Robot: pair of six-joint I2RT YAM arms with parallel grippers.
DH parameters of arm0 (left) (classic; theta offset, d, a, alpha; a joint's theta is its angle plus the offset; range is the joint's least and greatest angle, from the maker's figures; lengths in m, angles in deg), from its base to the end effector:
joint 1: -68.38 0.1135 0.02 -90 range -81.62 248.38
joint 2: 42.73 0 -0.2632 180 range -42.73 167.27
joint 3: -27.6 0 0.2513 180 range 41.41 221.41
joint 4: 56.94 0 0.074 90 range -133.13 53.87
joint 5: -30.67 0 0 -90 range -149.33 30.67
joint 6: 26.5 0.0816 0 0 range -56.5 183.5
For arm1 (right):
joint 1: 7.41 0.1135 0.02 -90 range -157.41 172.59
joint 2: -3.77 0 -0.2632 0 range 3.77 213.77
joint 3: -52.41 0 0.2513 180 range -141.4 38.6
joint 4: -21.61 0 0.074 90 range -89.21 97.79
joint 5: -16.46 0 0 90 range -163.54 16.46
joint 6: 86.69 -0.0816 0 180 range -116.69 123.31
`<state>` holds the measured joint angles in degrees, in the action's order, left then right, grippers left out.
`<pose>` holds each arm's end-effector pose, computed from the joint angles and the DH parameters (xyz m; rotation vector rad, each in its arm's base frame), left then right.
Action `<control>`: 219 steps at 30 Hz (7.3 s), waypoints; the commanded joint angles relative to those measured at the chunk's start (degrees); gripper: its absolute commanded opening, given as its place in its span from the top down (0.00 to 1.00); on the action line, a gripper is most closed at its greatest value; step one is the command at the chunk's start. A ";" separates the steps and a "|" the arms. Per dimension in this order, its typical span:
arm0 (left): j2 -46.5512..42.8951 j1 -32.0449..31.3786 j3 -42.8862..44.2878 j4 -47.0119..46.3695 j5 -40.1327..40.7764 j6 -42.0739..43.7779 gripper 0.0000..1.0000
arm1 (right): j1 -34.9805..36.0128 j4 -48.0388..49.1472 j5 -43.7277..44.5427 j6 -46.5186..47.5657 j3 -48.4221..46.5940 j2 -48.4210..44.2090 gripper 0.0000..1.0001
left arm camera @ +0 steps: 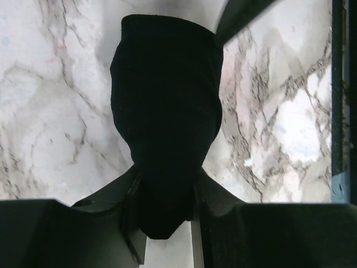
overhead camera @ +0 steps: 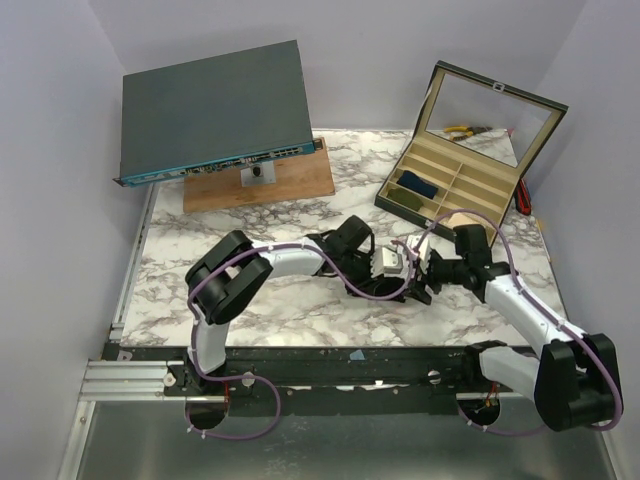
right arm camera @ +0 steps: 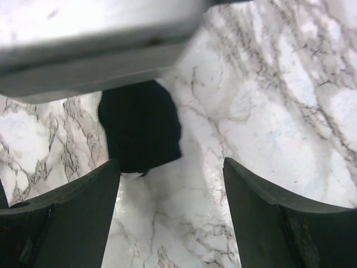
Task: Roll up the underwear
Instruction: Pick up the underwear from the center of the board, then place the underwear in the storage box.
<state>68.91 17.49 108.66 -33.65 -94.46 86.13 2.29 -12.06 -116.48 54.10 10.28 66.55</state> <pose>0.2262 -0.3527 0.1166 1.7106 1.8567 -0.9708 0.2004 0.0906 0.1503 -1.3808 1.8021 0.5751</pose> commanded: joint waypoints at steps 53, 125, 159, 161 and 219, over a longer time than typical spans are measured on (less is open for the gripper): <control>-7.76 4.87 11.45 26.20 -12.98 -2.24 1.00 | 7.51 -12.66 -4.64 -15.84 -20.40 0.92 0.23; 5.35 10.67 23.93 40.80 -34.12 -7.79 1.00 | 28.62 -5.94 24.32 -18.63 -16.15 7.51 0.82; -8.24 18.37 18.86 39.79 -25.32 -2.81 0.13 | 17.24 -11.17 35.10 -19.42 -14.84 -2.68 0.99; -11.05 18.41 16.34 39.04 -23.60 -1.79 0.13 | 9.53 -11.23 33.23 -16.96 -16.34 -0.59 0.99; -19.61 18.47 6.50 34.56 -18.41 -1.90 0.12 | -19.87 20.19 38.28 17.74 -27.99 41.26 0.99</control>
<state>48.43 35.91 113.99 0.47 -113.10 83.77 -16.27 14.52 -76.94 70.10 -15.82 104.43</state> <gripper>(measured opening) 0.876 0.371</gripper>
